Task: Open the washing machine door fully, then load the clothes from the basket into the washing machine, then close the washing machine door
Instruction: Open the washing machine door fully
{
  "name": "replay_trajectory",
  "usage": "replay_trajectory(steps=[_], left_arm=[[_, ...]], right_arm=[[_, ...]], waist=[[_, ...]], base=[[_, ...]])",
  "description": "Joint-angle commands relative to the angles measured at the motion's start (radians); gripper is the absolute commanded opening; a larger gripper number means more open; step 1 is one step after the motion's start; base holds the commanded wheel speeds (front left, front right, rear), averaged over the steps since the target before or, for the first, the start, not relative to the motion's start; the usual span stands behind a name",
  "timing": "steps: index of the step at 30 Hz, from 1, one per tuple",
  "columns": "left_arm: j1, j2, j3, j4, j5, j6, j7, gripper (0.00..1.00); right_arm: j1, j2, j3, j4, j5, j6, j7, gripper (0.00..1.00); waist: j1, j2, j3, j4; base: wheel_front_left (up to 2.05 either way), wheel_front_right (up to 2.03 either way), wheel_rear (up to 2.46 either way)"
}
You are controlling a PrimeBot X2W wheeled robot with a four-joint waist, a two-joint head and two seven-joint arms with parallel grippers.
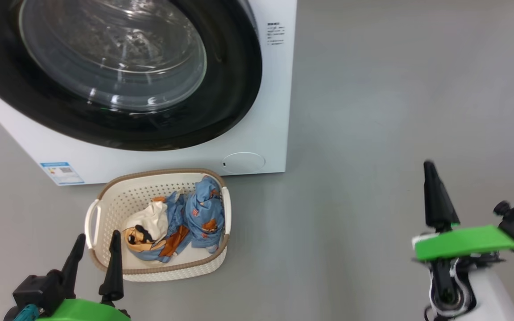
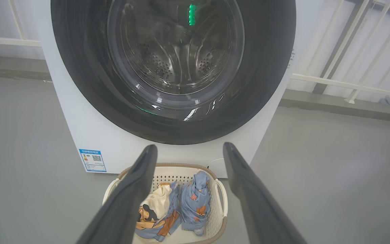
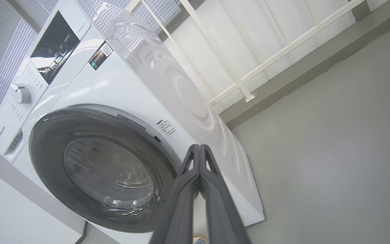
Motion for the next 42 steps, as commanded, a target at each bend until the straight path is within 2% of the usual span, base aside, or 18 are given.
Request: replay_trajectory(steps=[1,8,12,16,20,27,33,42], left_arm=[[-0.033,0.015,0.031,-0.023,-0.011,-0.002,-0.012,1.0],[-0.065,0.001,0.029,-0.025,-0.029,-0.002,-0.012,1.0],[-0.093,-0.005,0.007,-0.025,-0.036,-0.002,-0.012,1.0],[-0.122,-0.013,-0.006,-0.024,-0.047,-0.002,-0.012,1.0],[-0.148,-0.02,-0.024,-0.028,-0.056,-0.002,-0.012,1.0],[-0.18,-0.03,-0.057,-0.028,-0.071,-0.002,-0.012,1.0],[-0.198,-0.037,-0.08,-0.036,-0.082,-0.002,-0.012,1.0],[-0.245,-0.047,-0.129,-0.064,-0.092,-0.002,-0.012,1.0]], right_arm=[[-0.044,0.002,0.033,-0.033,0.042,0.001,-0.013,0.0],[-0.159,-0.057,0.07,-0.049,0.376,0.001,-0.013,0.0],[-0.239,-0.118,0.095,-0.028,0.576,0.001,0.016,0.0],[-0.332,-0.174,0.105,-0.007,0.709,0.001,0.099,0.0],[-0.414,-0.214,0.099,0.004,0.818,0.001,0.238,0.0],[-0.542,-0.277,0.101,0.059,0.868,0.001,0.459,0.0],[-0.656,-0.302,0.077,0.12,0.9,0.001,0.59,0.0],[-0.858,-0.332,0.117,0.253,0.87,0.001,0.746,0.0]], waist=[[0.0,0.0,0.004,0.009],[0.0,0.0,0.035,0.054],[0.0,0.0,0.065,0.083],[0.0,0.0,0.102,0.11],[0.0,0.0,0.138,0.138],[0.0,0.0,0.194,0.185],[0.0,0.0,0.243,0.215],[0.0,0.0,0.338,0.268]], base=[[0.0,0.0,0.0],[0.0,0.0,0.0],[0.0,0.0,0.0],[0.0,0.0,0.0],[0.0,0.0,0.0],[0.0,0.0,0.0],[0.0,0.0,0.0],[0.0,0.0,0.0]])
